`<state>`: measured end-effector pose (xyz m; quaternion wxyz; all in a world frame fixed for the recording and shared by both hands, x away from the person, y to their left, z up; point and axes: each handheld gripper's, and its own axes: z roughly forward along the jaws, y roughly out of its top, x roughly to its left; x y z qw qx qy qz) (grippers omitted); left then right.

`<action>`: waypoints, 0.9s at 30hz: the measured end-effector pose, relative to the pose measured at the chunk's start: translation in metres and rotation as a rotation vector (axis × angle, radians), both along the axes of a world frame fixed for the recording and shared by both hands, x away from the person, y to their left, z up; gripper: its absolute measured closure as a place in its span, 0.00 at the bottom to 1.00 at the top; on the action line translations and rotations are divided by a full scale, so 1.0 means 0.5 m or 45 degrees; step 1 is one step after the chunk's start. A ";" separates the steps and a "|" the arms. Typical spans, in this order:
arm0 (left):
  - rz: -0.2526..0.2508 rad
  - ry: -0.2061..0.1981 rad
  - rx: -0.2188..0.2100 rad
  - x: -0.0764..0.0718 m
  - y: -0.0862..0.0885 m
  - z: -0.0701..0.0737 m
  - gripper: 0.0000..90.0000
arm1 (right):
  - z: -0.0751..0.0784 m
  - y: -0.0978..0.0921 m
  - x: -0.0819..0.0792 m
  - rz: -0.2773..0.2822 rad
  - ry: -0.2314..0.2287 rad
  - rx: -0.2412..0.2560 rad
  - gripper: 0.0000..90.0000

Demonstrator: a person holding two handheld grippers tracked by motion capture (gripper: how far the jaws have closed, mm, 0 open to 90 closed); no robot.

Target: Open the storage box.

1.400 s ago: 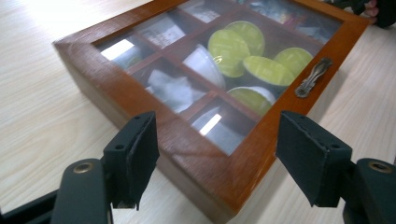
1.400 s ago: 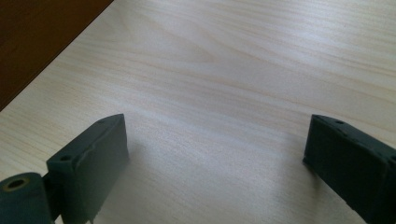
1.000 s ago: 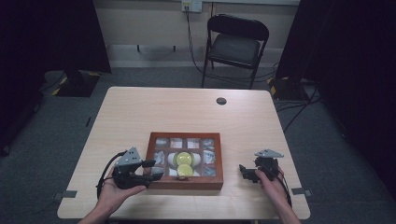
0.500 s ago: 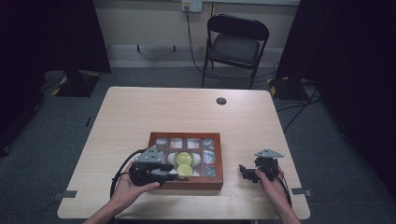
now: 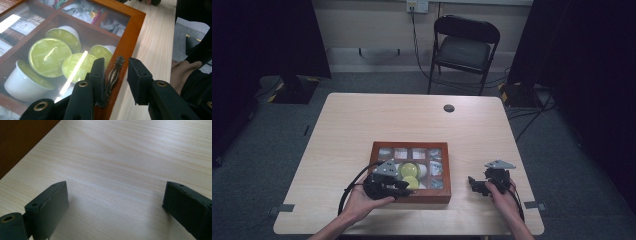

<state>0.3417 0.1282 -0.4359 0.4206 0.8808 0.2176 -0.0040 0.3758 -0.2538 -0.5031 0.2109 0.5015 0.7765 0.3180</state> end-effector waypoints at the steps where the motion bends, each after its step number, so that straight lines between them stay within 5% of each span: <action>1: -0.013 0.005 -0.002 0.001 0.001 -0.001 0.74 | 0.000 0.000 0.000 0.000 0.000 0.000 0.06; 8: -0.030 -0.050 0.009 -0.001 0.000 -0.008 0.87 | 0.000 0.000 0.000 -0.002 0.002 0.000 0.06; 20: -0.081 -0.103 0.032 -0.001 -0.003 -0.008 0.89 | 0.000 0.000 0.000 -0.002 0.002 0.000 0.06; 27: -0.094 -0.076 0.037 0.005 -0.005 -0.006 0.90 | 0.000 0.000 0.000 -0.002 0.002 0.000 0.06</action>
